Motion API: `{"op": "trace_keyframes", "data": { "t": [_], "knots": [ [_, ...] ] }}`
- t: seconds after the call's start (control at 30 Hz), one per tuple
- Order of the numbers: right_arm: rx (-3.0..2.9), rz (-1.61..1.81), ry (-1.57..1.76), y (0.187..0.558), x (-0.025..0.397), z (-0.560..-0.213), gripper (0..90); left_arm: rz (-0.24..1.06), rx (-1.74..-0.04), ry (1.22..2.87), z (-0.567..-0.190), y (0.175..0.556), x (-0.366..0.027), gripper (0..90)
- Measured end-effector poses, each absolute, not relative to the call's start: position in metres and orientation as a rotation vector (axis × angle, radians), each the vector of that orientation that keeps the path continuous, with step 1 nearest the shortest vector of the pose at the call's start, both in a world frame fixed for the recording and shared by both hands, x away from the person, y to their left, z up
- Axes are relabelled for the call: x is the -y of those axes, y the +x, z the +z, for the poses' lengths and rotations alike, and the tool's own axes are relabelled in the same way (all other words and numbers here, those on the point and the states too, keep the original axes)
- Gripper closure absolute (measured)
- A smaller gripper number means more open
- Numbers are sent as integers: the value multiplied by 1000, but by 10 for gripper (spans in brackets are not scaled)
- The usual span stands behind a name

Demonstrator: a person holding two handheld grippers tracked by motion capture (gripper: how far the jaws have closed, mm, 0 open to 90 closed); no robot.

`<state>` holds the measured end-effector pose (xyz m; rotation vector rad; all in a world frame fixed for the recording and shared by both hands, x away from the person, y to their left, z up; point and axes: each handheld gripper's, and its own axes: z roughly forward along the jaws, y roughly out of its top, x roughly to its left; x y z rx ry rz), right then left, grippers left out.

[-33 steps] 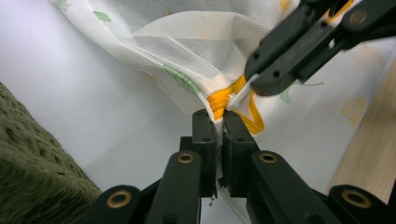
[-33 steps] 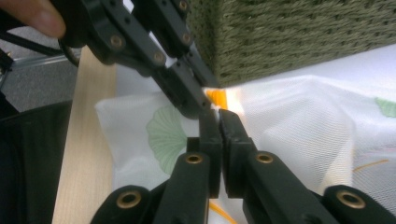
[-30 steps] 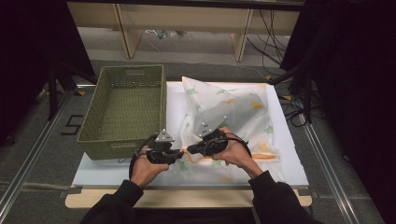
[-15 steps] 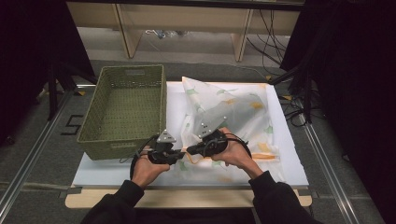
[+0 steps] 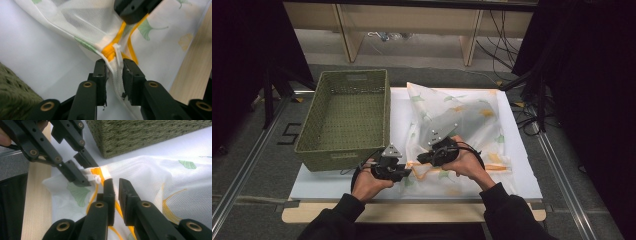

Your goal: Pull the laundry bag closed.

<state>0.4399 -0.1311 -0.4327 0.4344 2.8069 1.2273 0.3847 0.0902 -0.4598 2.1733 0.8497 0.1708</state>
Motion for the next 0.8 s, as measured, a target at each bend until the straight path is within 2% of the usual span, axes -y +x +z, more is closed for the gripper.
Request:
{"op": "trace_keyframes", "data": {
  "t": [0.1,0.2,0.4,0.43,0.63,0.8],
  "knots": [
    [-2801,1226,424,440,132,-433,846,138,-845,2205,-464,382,-92,675],
    [-2810,1217,437,440,133,-433,844,150,-823,2232,-465,380,-96,677],
    [-2813,1209,437,438,131,-433,826,143,-841,2194,-463,379,-95,762],
    [-2810,1205,406,437,130,-433,807,156,-802,2187,-459,380,-96,773],
    [-2813,1166,390,429,127,-437,764,174,-807,2174,-454,380,-94,868],
    [-2802,1159,370,425,127,-437,731,215,-758,2206,-449,381,-89,880]
  ]
}}
